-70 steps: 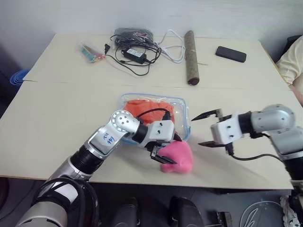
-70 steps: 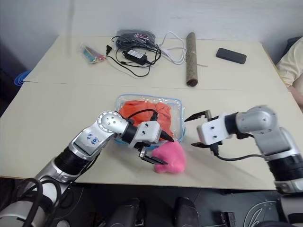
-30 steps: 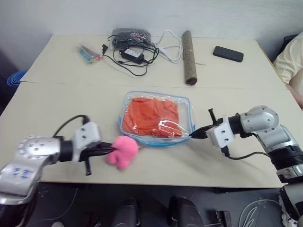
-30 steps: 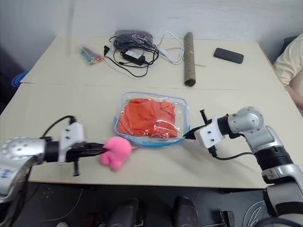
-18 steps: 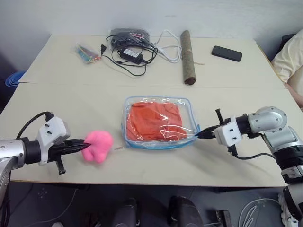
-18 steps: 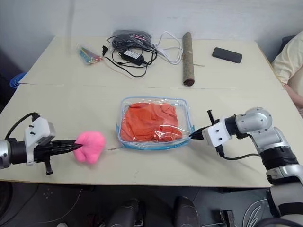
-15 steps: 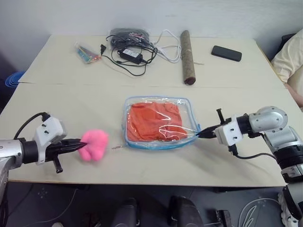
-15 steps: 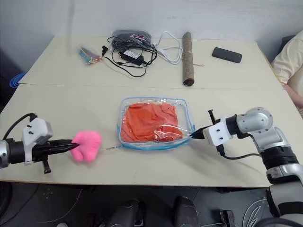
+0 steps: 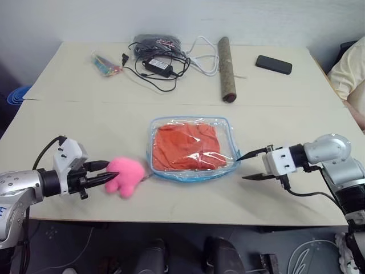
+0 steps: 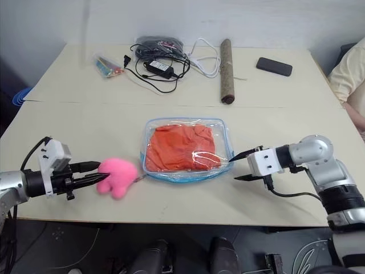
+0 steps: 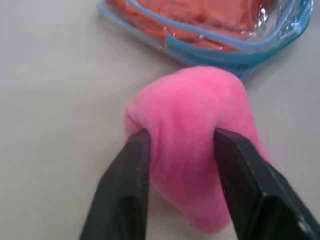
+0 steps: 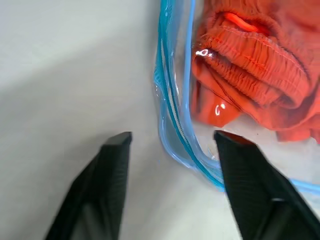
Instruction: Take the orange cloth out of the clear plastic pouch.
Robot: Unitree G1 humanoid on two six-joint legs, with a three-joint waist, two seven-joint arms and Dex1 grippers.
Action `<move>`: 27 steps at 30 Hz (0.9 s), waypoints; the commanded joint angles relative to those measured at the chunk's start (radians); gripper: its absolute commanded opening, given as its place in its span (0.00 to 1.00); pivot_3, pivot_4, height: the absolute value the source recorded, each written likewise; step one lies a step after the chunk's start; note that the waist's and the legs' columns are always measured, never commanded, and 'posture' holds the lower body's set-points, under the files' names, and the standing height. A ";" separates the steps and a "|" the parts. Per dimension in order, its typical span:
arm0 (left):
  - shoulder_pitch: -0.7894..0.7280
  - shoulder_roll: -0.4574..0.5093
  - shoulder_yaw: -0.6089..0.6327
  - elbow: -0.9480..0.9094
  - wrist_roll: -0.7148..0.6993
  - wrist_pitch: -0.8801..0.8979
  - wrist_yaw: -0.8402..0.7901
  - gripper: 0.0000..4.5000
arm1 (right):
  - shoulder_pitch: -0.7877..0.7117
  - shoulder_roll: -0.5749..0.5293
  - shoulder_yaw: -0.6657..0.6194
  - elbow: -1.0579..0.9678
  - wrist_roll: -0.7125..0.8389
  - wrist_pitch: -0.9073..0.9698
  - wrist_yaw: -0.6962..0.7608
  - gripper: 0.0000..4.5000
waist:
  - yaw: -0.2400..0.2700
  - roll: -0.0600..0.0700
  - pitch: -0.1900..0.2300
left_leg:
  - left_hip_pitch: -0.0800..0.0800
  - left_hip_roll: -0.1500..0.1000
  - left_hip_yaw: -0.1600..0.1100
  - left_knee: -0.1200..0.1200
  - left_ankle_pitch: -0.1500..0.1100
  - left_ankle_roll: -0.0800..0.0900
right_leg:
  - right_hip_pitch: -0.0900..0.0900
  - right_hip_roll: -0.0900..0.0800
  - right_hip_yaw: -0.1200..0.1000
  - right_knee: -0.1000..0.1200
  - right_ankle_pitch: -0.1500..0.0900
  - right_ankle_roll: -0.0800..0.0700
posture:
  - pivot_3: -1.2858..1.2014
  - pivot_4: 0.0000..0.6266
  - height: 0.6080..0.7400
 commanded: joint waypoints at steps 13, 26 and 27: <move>-0.429 0.192 -0.406 -0.187 0.126 -0.093 -0.021 1.00 | 0.336 -0.100 -0.347 -0.569 0.474 0.910 -0.214 1.00 | 0.033 0.001 -0.001 | 0.000 -0.002 0.000 0.000 -0.001 0.000 | 0.001 -0.001 0.000 -0.001 0.000 0.000 | 0.52 0.24 1.00; -0.578 -0.082 -0.779 0.047 0.476 -0.412 -0.047 1.00 | 0.449 -0.003 -0.457 -0.786 0.599 1.070 -0.435 1.00 | 0.028 0.000 0.000 | 0.000 0.000 0.003 0.000 -0.002 -0.001 | -0.001 0.006 0.004 -0.001 0.000 -0.001 | 0.52 0.24 1.00; -0.583 -0.100 -0.790 0.063 0.492 -0.425 -0.043 1.00 | 0.456 -0.001 -0.457 -0.790 0.590 1.065 -0.440 1.00 | 0.028 0.000 0.000 | 0.000 0.000 0.003 0.001 -0.002 -0.001 | -0.001 0.006 0.004 -0.001 0.000 -0.001 | 0.52 0.24 1.00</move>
